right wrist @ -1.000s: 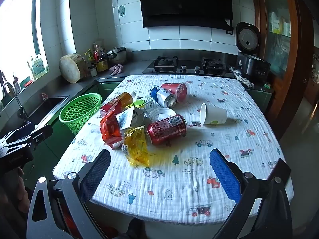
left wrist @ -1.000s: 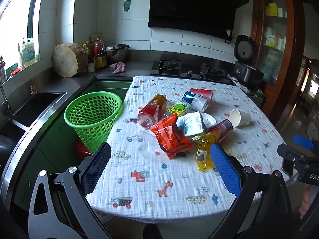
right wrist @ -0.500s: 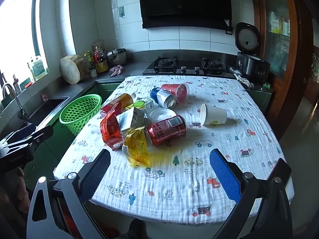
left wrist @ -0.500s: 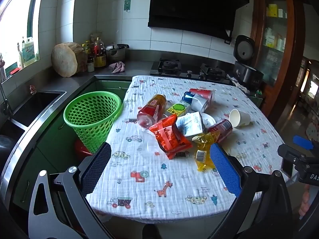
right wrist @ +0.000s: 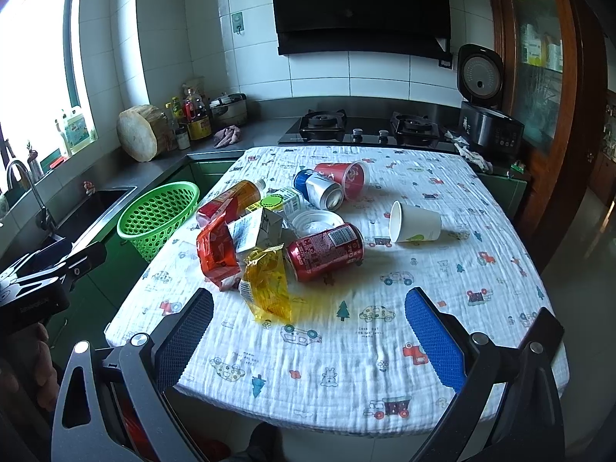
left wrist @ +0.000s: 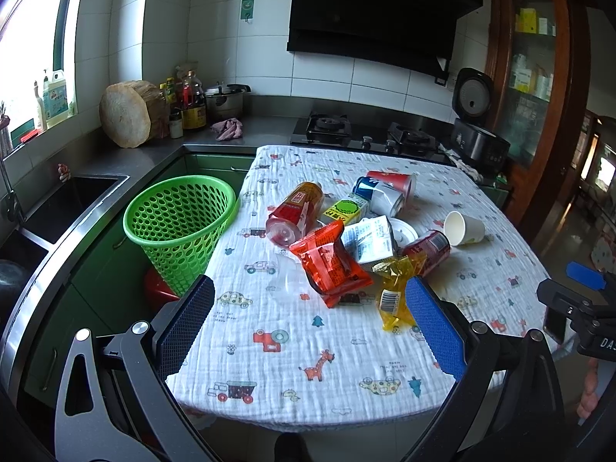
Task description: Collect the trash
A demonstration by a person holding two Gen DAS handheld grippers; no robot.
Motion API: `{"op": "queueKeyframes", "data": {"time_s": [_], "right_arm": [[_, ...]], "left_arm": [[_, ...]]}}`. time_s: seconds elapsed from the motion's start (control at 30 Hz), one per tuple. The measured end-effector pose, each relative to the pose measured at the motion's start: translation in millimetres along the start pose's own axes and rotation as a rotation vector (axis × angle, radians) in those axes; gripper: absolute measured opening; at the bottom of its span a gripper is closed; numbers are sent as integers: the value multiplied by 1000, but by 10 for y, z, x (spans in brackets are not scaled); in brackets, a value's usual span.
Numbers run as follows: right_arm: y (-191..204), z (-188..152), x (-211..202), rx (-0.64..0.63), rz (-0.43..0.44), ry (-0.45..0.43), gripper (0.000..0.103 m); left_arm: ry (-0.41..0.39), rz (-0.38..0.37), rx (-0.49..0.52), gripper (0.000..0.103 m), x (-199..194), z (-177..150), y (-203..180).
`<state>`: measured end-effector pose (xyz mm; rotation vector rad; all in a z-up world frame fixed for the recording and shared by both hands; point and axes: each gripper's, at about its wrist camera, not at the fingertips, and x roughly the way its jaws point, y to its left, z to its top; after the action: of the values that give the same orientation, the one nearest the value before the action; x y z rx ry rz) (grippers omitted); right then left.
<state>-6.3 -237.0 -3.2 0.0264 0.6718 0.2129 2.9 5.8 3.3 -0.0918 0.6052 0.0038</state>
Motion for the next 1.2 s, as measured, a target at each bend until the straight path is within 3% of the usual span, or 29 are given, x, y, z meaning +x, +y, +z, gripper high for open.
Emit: {"op": "queueKeyframes", "data": {"time_s": [1.2], "right_arm": [[6,-5,97,4,13,6,96]], "left_arm": [[9,-6,-2,98,94,14,-2]]}}
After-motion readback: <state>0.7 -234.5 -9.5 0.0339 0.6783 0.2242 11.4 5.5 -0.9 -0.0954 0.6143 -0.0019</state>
